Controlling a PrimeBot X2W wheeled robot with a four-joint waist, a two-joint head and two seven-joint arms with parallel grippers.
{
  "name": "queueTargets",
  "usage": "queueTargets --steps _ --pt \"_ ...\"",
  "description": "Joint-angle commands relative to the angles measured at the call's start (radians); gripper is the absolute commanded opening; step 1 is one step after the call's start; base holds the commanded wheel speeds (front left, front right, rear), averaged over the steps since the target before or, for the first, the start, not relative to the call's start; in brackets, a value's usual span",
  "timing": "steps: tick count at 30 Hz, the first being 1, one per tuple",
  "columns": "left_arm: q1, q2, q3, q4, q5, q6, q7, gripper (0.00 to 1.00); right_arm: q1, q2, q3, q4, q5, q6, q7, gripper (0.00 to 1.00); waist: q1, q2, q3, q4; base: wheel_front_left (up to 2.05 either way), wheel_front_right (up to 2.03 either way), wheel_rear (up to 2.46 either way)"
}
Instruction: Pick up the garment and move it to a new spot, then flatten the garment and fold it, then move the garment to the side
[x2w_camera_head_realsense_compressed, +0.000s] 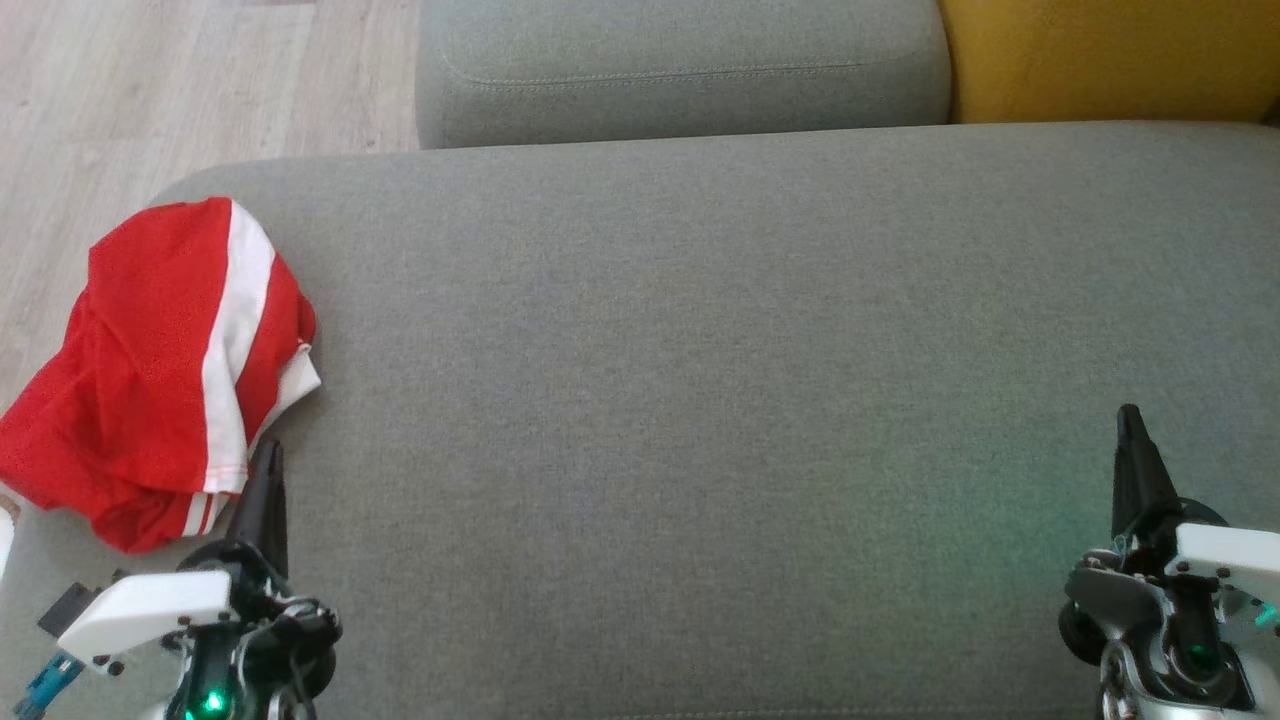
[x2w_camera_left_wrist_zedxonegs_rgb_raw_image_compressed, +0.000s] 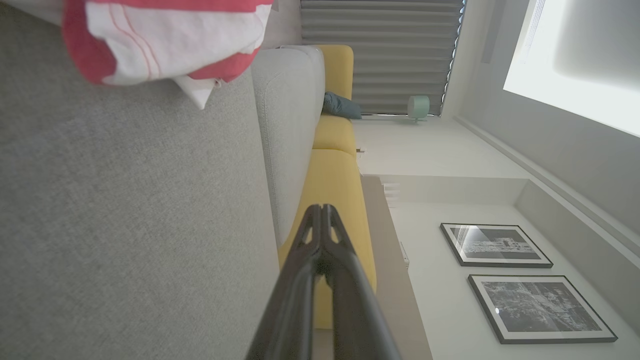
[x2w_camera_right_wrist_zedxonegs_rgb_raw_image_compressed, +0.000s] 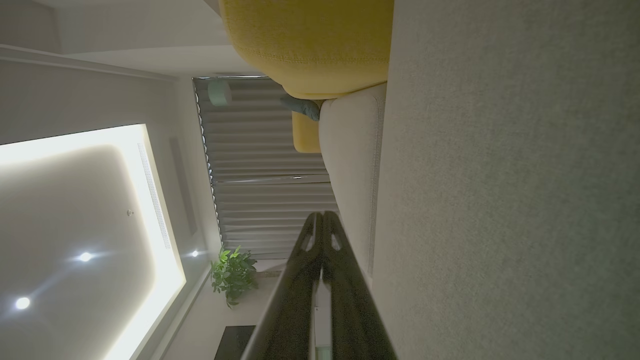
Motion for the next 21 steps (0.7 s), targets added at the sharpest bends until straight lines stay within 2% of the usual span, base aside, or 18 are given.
queueTargets --steps 1,21 --pt "-0.055 0.017 0.035 -0.038 -0.004 -0.007 0.008 0.00 -0.024 -0.005 0.021 -0.041 0.007 0.007 0.006 0.00 0.0000 0.0000 0.000 0.000 0.00 0.00 0.00" --pt "-0.055 0.017 0.035 -0.038 -0.004 -0.007 0.008 0.00 -0.024 -0.005 0.021 -0.041 0.007 0.007 0.006 0.00 0.0000 0.0000 0.000 0.000 0.00 0.00 0.00"
